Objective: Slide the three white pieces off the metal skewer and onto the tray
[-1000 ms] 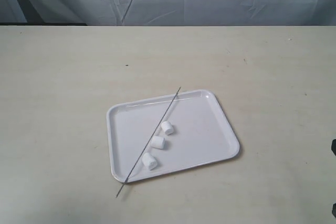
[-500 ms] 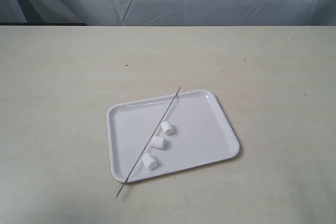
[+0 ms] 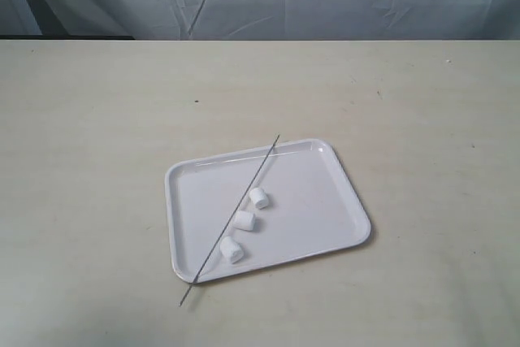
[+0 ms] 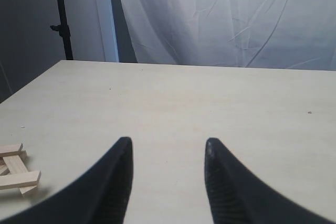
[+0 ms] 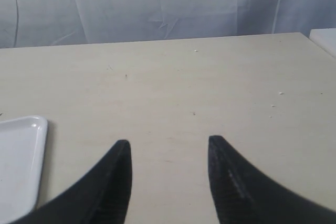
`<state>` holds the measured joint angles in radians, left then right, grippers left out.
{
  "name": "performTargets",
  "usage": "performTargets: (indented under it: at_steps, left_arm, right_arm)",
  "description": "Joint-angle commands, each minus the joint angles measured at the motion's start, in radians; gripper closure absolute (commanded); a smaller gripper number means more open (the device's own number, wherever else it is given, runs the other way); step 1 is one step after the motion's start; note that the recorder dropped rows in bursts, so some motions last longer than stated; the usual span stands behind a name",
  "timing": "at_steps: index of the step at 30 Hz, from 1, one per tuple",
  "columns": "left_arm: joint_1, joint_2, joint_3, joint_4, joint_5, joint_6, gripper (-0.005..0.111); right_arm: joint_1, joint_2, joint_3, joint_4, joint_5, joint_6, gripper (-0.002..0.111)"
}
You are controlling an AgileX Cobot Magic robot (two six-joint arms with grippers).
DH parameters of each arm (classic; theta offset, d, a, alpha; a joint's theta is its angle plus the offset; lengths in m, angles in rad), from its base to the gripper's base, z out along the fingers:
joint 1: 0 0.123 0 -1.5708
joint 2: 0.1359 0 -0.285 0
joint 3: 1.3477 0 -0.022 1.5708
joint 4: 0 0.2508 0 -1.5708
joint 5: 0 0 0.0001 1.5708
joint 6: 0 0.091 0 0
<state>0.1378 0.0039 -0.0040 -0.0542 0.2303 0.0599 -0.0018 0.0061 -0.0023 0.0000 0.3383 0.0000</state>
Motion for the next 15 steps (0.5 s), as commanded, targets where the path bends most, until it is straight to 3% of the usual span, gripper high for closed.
performTargets:
  at_steps: [1, 15]
  left_arm:
    - [-0.008, -0.004, 0.004, 0.000, 0.001, 0.000, 0.065]
    - [-0.008, -0.004, 0.004, 0.002, 0.001, 0.000, 0.065]
  right_arm:
    - [0.022, -0.006, 0.002, -0.018, -0.011, 0.000, 0.064]
    - [0.021, -0.006, 0.002, -0.018, -0.019, 0.000, 0.064]
